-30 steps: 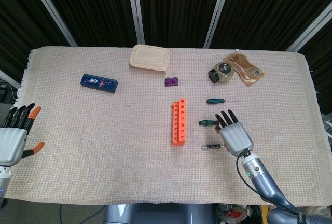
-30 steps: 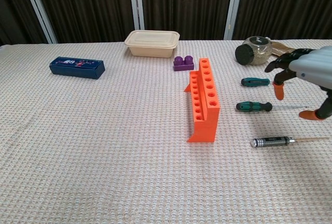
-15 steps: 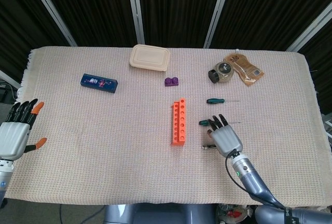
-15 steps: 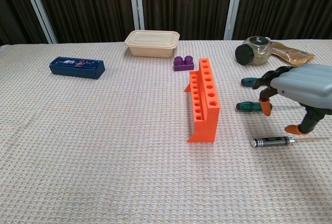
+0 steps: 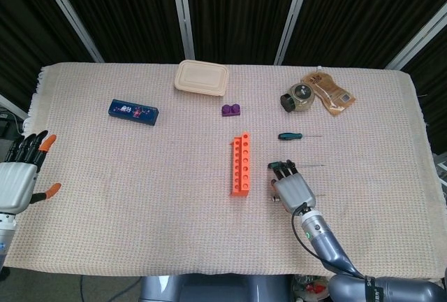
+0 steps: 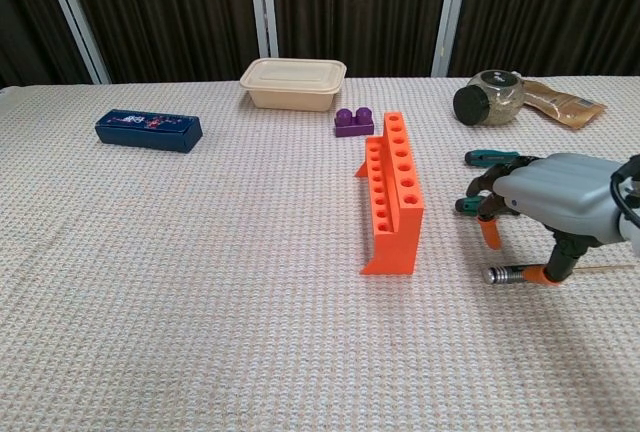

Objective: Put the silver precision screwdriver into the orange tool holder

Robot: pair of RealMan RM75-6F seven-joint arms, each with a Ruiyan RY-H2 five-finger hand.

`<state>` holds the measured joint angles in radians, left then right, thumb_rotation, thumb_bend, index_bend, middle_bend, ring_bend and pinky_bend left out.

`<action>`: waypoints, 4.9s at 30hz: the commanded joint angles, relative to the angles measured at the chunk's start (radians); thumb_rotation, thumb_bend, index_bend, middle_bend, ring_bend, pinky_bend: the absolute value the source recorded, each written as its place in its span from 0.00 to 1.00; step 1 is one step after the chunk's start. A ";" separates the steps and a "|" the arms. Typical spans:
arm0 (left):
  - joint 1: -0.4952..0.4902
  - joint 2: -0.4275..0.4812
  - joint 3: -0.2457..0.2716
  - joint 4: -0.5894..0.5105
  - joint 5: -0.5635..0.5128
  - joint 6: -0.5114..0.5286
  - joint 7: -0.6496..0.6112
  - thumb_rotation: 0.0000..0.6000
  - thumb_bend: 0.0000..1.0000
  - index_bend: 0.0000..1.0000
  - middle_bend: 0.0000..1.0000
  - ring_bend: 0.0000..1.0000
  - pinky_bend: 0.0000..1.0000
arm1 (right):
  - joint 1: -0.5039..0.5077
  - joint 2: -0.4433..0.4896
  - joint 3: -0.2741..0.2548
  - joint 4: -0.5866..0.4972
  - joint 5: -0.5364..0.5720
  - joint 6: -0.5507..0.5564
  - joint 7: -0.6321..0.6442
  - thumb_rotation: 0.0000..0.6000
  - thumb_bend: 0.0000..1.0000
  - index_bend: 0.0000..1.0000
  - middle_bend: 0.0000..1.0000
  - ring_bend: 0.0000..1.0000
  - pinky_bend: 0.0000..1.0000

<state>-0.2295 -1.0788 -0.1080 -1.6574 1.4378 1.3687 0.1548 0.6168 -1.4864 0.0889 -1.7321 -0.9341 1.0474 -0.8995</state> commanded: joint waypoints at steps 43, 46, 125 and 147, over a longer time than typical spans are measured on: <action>-0.003 -0.014 0.004 0.051 -0.025 0.003 -0.040 1.00 0.18 0.00 0.00 0.00 0.00 | 0.089 -0.095 -0.044 0.088 0.100 0.025 0.008 1.00 0.23 0.50 0.12 0.00 0.00; -0.004 -0.014 0.005 0.048 -0.023 0.004 -0.038 1.00 0.18 0.00 0.00 0.00 0.00 | 0.091 -0.091 -0.045 0.088 0.104 0.026 0.012 1.00 0.23 0.50 0.12 0.00 0.00; -0.032 -0.011 0.039 -0.048 0.038 -0.018 0.034 1.00 0.18 0.00 0.00 0.00 0.00 | -0.018 0.397 0.459 -0.067 -0.384 -0.563 1.969 1.00 0.40 0.64 0.22 0.01 0.00; -0.037 -0.022 0.035 -0.020 0.013 -0.033 0.009 1.00 0.18 0.00 0.00 0.00 0.00 | 0.053 0.375 0.399 -0.067 -0.267 -0.529 1.892 1.00 0.41 0.64 0.22 0.01 0.00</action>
<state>-0.2662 -1.1010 -0.0728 -1.6770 1.4506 1.3358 0.1641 0.6675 -1.1099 0.4902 -1.7990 -1.2048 0.5161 0.9964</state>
